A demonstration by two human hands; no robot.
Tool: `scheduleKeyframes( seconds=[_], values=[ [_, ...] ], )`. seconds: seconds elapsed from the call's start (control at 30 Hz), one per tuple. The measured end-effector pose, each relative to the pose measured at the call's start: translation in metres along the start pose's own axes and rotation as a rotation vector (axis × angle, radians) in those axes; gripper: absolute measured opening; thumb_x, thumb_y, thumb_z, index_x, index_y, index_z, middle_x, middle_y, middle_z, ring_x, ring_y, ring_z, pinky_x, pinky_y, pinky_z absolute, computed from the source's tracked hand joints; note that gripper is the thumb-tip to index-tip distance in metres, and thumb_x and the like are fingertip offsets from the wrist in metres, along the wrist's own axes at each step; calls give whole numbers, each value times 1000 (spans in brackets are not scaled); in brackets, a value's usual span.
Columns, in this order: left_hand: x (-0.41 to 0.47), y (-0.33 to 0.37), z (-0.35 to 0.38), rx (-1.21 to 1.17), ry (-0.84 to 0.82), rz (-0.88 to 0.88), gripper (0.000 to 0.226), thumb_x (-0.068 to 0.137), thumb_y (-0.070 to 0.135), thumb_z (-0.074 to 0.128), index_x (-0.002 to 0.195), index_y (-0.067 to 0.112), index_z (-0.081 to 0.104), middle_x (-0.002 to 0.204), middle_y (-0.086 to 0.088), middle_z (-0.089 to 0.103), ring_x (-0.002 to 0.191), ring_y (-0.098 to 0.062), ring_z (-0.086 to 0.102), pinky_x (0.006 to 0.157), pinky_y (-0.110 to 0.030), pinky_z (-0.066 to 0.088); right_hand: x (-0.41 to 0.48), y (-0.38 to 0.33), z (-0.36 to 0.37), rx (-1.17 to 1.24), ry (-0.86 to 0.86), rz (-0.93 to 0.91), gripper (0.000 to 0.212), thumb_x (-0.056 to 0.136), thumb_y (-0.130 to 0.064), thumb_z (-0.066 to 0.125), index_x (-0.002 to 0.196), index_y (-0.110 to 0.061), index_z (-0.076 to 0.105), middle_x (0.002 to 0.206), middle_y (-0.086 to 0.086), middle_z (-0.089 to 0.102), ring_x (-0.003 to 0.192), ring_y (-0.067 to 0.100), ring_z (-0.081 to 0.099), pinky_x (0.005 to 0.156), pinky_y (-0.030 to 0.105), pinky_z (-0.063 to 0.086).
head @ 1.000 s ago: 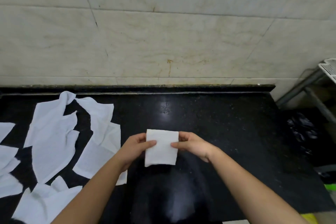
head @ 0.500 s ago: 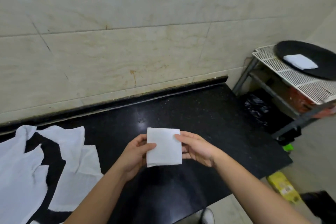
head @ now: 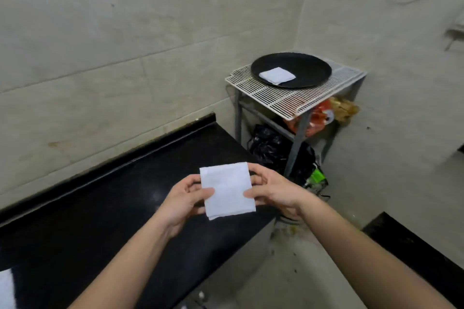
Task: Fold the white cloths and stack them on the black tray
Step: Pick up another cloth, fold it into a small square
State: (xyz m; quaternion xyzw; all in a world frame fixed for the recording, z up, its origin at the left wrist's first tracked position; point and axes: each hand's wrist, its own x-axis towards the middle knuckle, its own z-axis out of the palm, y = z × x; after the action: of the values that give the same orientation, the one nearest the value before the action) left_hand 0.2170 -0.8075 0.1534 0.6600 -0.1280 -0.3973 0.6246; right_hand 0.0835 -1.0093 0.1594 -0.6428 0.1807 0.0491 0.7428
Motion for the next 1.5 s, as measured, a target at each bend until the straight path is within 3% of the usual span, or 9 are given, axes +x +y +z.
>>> scheduleKeyframes(
  seconds=[0.07, 0.2, 0.5, 0.73, 0.8, 0.93, 1.07, 1.27, 1.5],
  values=[
    [13, 6, 58, 13, -40, 13, 31, 88, 1, 68, 118, 6, 62, 107, -15, 74, 95, -29, 72, 79, -46, 60, -33, 1, -50, 7, 80, -15, 62, 89, 11, 60, 139, -24, 49, 85, -6, 70, 87, 12, 69, 65, 25, 54],
    [34, 26, 156, 27, -138, 14, 31, 87, 1, 68, 118, 5, 62, 95, -9, 75, 87, -23, 73, 63, -35, 58, -88, -10, -135, 71, 210, -52, 60, 90, 6, 63, 138, -28, 50, 97, 0, 70, 96, 16, 70, 72, 28, 56],
    [103, 73, 257, 49, -155, 83, 31, 87, 2, 69, 118, 5, 62, 92, -8, 76, 80, -20, 73, 54, -28, 54, -88, -41, -243, 74, 338, -106, 61, 90, 5, 62, 139, -28, 50, 120, 17, 66, 103, 20, 70, 77, 32, 58],
    [209, 110, 315, -1, -179, 130, 29, 88, 1, 68, 115, 9, 64, 94, -9, 76, 80, -21, 73, 64, -34, 57, -31, -83, -342, 58, 415, -141, 55, 89, 6, 62, 132, -27, 54, 115, 12, 71, 105, 23, 70, 82, 38, 59],
    [235, 123, 326, -32, -177, 144, 26, 89, 0, 66, 113, 9, 64, 88, -7, 76, 71, -18, 71, 57, -31, 55, -13, -99, -366, 38, 431, -142, 55, 90, 6, 61, 135, -25, 54, 115, 13, 70, 105, 23, 70, 78, 36, 58],
    [301, 156, 335, -44, -102, 137, 30, 88, 4, 70, 117, 7, 64, 101, -14, 75, 88, -25, 73, 77, -44, 58, 38, -141, -411, -18, 420, -137, 52, 91, 6, 60, 131, -27, 56, 114, 16, 71, 100, 20, 71, 79, 37, 60],
    [345, 181, 331, -141, -45, 60, 23, 89, 2, 67, 111, 5, 64, 100, -12, 76, 86, -23, 75, 64, -33, 60, 87, -173, -436, -147, 431, -120, 49, 93, -2, 61, 134, -28, 53, 106, 2, 73, 90, 10, 73, 68, 28, 59],
    [397, 187, 301, -182, 98, -50, 32, 91, -4, 59, 122, 5, 63, 106, -14, 75, 94, -28, 73, 67, -32, 60, 181, -183, -452, -153, 325, -39, 52, 93, -3, 62, 140, -21, 50, 118, 6, 68, 103, 20, 70, 88, 43, 60],
    [445, 197, 282, -120, 433, 1, 54, 85, -10, 62, 134, 6, 47, 114, -20, 66, 93, -33, 70, 66, -38, 59, 267, -198, -457, -222, 201, -14, 51, 94, -5, 61, 140, -23, 50, 116, 0, 65, 104, 17, 67, 85, 36, 59]
  ],
)
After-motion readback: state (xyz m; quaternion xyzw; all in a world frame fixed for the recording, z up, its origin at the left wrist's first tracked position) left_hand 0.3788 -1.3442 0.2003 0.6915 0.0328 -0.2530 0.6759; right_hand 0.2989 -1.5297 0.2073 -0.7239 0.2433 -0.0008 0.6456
